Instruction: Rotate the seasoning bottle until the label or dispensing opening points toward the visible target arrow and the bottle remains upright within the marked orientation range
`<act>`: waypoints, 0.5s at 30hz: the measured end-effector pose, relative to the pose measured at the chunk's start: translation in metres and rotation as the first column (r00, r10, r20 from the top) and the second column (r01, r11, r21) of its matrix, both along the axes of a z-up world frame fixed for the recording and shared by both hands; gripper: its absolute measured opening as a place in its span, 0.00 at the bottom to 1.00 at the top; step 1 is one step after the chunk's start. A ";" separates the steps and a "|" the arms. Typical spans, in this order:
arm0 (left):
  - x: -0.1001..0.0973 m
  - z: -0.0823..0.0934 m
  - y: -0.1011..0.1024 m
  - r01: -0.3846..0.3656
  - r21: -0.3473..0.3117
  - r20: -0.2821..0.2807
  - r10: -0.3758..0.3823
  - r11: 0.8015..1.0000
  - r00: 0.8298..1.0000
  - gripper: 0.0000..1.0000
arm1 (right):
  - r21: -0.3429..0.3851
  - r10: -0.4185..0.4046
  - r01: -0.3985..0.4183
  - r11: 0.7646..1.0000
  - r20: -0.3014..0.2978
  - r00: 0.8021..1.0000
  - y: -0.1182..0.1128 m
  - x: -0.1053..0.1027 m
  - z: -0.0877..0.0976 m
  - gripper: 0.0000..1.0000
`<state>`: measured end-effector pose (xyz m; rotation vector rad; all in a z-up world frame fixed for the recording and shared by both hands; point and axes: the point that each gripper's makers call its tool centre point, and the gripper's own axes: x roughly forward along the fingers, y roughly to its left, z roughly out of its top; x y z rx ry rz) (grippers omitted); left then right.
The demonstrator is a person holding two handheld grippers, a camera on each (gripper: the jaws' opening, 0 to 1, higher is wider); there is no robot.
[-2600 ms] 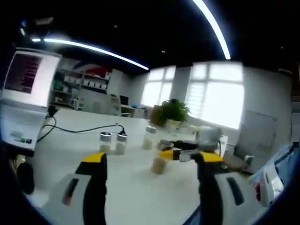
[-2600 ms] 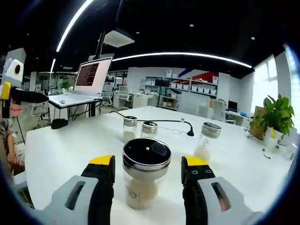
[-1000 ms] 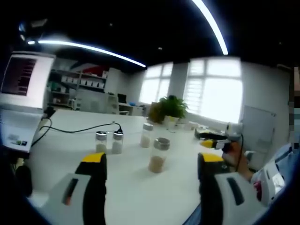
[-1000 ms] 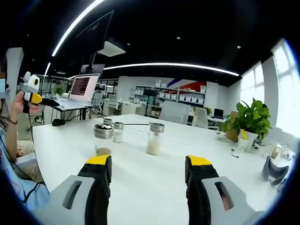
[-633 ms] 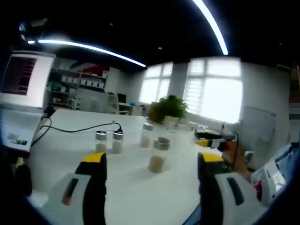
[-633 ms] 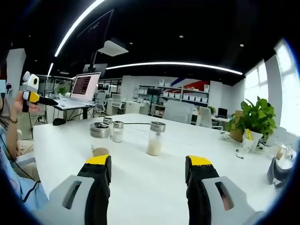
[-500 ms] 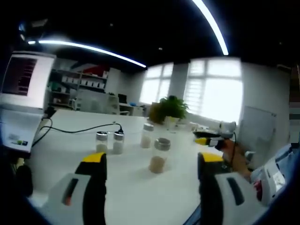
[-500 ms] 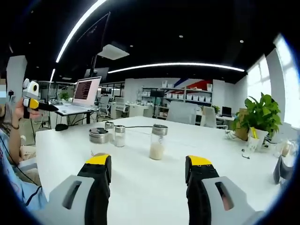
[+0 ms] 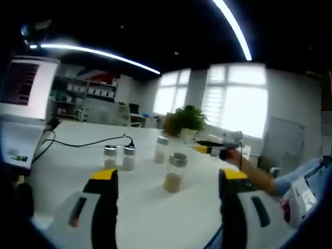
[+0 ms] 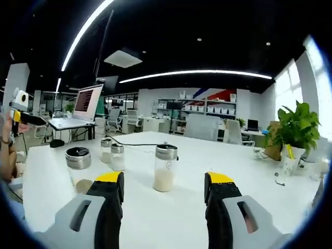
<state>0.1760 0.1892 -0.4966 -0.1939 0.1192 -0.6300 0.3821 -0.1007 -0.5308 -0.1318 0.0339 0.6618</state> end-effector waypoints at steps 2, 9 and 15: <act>0.001 -0.001 0.000 0.000 0.006 -0.003 0.000 1.000 1.000 0.84 | 0.029 0.076 -0.076 0.997 -0.007 0.997 0.011 0.007 0.002 0.64; 0.001 -0.001 0.003 -0.005 0.013 -0.002 0.005 1.000 1.000 0.84 | 0.075 0.140 -0.143 0.987 0.054 0.989 0.023 0.039 0.009 0.66; 0.002 0.000 0.005 -0.012 0.013 0.000 0.012 1.000 1.000 0.84 | 0.061 0.176 -0.179 0.982 0.061 0.983 0.037 0.058 0.008 0.62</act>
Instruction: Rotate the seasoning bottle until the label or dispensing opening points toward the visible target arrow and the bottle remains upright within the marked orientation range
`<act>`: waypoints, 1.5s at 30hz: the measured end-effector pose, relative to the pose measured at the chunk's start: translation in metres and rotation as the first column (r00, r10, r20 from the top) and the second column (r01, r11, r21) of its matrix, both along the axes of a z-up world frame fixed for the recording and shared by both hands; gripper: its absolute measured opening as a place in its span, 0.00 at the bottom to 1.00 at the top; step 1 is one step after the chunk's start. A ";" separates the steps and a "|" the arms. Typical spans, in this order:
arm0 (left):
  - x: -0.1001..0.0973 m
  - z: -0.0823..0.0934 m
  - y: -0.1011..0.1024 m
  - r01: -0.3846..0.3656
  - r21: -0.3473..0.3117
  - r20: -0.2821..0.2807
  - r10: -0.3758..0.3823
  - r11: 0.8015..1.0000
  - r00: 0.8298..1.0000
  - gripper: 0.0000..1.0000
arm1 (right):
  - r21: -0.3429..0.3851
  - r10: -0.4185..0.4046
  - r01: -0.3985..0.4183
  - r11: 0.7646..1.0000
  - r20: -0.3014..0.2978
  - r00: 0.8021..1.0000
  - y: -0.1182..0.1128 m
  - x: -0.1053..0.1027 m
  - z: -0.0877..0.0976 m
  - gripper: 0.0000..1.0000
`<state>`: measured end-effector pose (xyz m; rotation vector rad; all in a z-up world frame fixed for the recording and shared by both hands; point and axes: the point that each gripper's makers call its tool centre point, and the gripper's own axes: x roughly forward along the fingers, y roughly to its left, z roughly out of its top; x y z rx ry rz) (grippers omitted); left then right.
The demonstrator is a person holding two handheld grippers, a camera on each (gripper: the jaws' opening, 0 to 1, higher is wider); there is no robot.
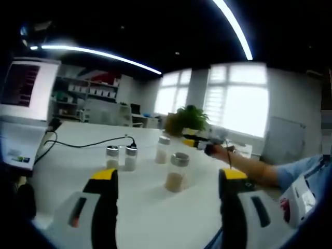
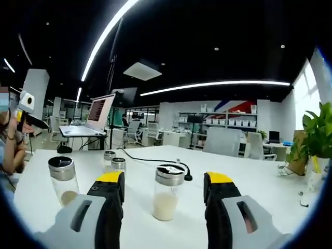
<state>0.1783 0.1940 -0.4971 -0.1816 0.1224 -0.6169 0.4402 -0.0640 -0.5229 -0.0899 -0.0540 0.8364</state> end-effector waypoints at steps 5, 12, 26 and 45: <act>0.000 -0.002 -0.003 0.006 0.003 -0.004 -0.006 1.000 1.000 0.84 | 0.042 0.000 0.002 0.999 -0.049 0.999 0.012 0.018 -0.001 0.63; 0.001 -0.003 -0.001 0.003 0.001 -0.005 -0.003 1.000 1.000 0.84 | 0.051 -0.017 0.022 0.998 -0.084 0.996 0.023 0.039 -0.014 0.63; 0.003 -0.004 -0.001 0.005 -0.003 -0.008 -0.005 1.000 1.000 0.84 | 0.034 -0.031 0.035 0.999 -0.104 0.994 0.044 0.064 -0.025 0.59; 0.000 0.001 0.003 -0.008 0.008 0.016 0.008 1.000 1.000 0.84 | 0.100 -0.013 0.027 0.995 -0.143 0.990 0.053 0.069 -0.027 0.41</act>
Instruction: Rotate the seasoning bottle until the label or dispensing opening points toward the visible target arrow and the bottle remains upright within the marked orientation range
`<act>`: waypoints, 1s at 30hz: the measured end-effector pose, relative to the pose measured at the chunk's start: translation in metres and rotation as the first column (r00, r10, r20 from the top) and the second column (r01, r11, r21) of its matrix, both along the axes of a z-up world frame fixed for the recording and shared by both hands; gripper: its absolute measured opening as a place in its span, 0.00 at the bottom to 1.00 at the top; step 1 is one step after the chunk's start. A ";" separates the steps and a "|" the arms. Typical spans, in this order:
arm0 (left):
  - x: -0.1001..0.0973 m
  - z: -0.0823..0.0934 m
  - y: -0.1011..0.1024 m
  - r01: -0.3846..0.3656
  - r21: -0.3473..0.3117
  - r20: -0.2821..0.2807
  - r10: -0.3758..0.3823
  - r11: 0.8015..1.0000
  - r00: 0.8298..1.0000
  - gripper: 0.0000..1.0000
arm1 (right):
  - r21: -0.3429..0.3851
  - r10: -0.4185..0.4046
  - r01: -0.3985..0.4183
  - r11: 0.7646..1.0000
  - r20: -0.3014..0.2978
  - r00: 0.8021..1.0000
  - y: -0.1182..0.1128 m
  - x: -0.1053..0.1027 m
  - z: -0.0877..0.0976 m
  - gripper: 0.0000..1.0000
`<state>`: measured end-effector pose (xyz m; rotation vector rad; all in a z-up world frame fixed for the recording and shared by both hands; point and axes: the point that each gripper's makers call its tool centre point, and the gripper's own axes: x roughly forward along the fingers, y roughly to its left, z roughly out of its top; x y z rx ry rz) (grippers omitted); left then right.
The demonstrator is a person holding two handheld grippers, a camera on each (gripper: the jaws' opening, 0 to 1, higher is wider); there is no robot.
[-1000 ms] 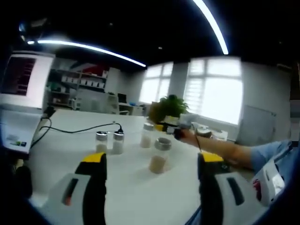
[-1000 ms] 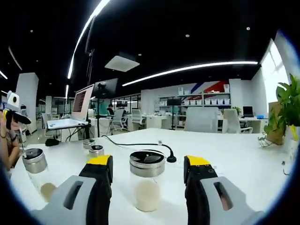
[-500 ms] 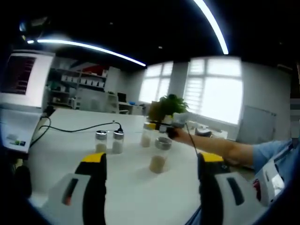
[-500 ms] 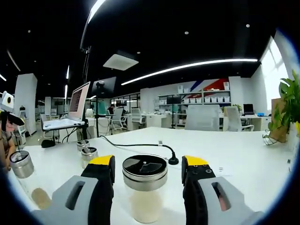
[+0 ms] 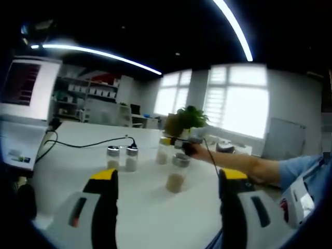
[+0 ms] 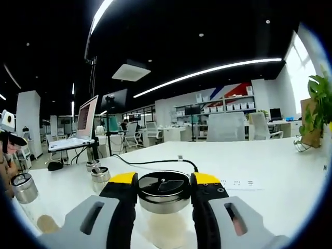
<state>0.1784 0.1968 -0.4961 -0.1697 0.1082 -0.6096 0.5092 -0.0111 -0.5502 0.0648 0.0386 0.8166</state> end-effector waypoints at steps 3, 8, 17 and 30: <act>-0.001 0.000 -0.002 0.003 0.022 0.006 -0.003 1.000 1.000 0.84 | -0.018 0.000 0.001 1.000 0.024 1.000 0.001 0.000 -0.001 0.40; 0.000 -0.002 -0.003 0.017 0.001 -0.008 -0.017 1.000 1.000 0.84 | -0.038 -0.009 0.010 0.999 0.038 0.999 0.002 -0.001 -0.001 0.40; 0.001 0.000 0.003 0.003 -0.015 -0.008 -0.003 1.000 1.000 0.84 | -0.040 -0.008 0.011 0.999 0.079 0.997 0.001 -0.002 -0.002 0.40; 0.003 0.001 0.004 -0.003 -0.030 -0.002 0.003 1.000 1.000 0.82 | -0.108 -0.032 0.039 0.993 0.062 0.998 0.003 -0.004 -0.002 0.39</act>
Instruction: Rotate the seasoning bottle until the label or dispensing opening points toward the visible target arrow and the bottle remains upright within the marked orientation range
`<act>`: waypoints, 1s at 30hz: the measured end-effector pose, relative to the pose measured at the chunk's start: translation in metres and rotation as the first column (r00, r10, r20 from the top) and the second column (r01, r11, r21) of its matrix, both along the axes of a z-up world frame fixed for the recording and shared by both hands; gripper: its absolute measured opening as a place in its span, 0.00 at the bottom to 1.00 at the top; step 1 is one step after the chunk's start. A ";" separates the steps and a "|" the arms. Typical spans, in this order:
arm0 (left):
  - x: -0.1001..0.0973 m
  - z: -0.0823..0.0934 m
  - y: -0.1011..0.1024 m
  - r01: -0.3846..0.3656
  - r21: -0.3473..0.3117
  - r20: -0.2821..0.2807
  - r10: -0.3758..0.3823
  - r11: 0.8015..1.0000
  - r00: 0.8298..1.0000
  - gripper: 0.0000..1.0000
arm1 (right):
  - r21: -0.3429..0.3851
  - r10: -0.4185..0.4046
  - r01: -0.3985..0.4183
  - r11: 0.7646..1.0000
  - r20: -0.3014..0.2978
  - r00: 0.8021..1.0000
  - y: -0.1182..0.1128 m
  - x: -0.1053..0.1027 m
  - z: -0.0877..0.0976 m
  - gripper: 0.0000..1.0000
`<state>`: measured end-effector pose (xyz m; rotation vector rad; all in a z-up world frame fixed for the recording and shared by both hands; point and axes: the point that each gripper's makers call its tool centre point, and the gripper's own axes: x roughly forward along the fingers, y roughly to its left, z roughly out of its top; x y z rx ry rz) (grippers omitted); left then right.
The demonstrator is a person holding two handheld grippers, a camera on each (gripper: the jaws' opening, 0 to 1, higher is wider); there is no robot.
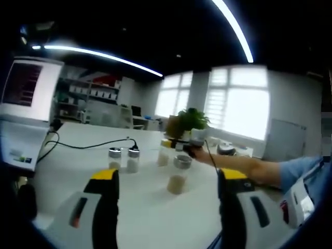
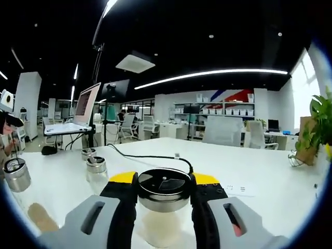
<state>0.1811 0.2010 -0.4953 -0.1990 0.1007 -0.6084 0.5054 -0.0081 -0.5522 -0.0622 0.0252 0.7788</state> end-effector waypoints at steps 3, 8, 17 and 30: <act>0.000 -0.001 0.000 0.000 0.001 -0.002 0.000 1.000 1.000 0.82 | 0.017 -0.010 0.010 1.000 -0.006 1.000 -0.002 -0.001 0.000 0.39; 0.002 -0.002 -0.001 0.002 0.000 -0.002 -0.002 1.000 1.000 0.80 | -0.031 -0.001 0.001 1.000 -0.010 1.000 -0.003 -0.007 0.002 0.39; 0.000 0.001 -0.004 0.005 0.000 0.010 -0.005 1.000 1.000 0.79 | -0.015 0.017 -0.017 1.000 0.000 1.000 -0.009 -0.027 0.014 0.38; 0.000 0.000 -0.005 -0.002 0.020 0.013 0.001 1.000 1.000 0.80 | 0.019 0.090 -0.089 0.996 -0.027 0.996 -0.021 -0.079 0.017 0.38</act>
